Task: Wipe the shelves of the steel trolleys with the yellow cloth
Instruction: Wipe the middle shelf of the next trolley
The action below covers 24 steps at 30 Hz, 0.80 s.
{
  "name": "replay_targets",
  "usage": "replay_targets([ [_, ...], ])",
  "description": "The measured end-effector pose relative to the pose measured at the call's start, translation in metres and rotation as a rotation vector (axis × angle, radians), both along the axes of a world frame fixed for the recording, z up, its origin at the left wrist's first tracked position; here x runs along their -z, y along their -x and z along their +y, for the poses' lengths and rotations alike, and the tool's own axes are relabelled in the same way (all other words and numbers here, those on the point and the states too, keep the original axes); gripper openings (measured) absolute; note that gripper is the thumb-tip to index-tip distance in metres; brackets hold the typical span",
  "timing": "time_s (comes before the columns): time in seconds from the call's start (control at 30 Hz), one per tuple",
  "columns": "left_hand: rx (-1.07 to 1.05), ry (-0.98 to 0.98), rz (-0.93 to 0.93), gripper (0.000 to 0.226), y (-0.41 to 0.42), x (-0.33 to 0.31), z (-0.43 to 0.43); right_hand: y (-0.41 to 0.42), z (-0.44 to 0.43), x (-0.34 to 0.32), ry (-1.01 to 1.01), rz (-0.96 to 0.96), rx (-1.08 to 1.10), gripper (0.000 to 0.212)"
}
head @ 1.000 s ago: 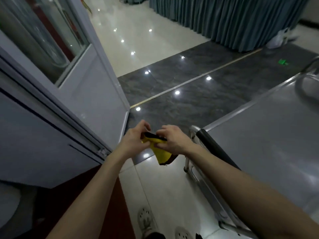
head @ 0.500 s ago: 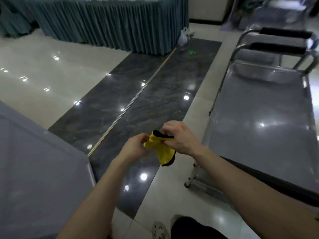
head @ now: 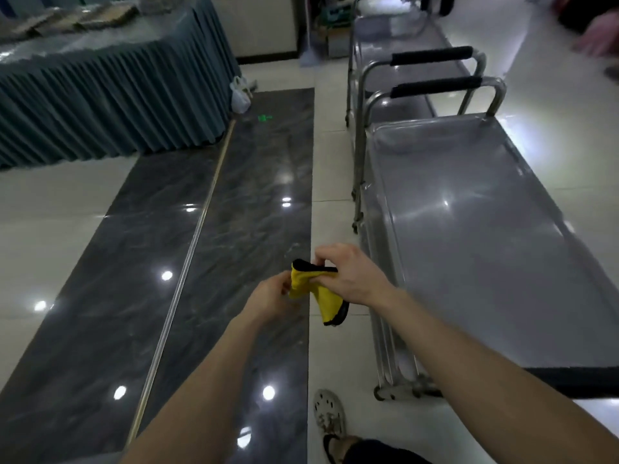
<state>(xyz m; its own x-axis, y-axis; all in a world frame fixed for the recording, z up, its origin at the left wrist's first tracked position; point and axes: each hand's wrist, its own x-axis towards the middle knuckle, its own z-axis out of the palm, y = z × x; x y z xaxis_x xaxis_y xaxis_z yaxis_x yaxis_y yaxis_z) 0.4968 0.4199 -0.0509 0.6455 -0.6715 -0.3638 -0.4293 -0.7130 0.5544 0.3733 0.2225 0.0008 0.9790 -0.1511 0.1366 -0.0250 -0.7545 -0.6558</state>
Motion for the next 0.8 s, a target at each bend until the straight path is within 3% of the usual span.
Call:
replay_targets([
  [0.23, 0.147, 0.023, -0.097, 0.014, -0.105, 0.000, -0.055, -0.068, -0.034, -0.007, 0.001, 0.020, 0.168, 0.029],
  [0.6, 0.295, 0.034, -0.028, 0.013, -0.248, 0.008, -0.147, -0.135, -0.075, 0.016, 0.021, 0.088, 0.558, 0.030],
  [0.8, 0.539, 0.111, -0.029, 0.011, -0.333, 0.003, -0.200, -0.170, -0.058, 0.049, -0.002, 0.065, 0.915, 0.034],
])
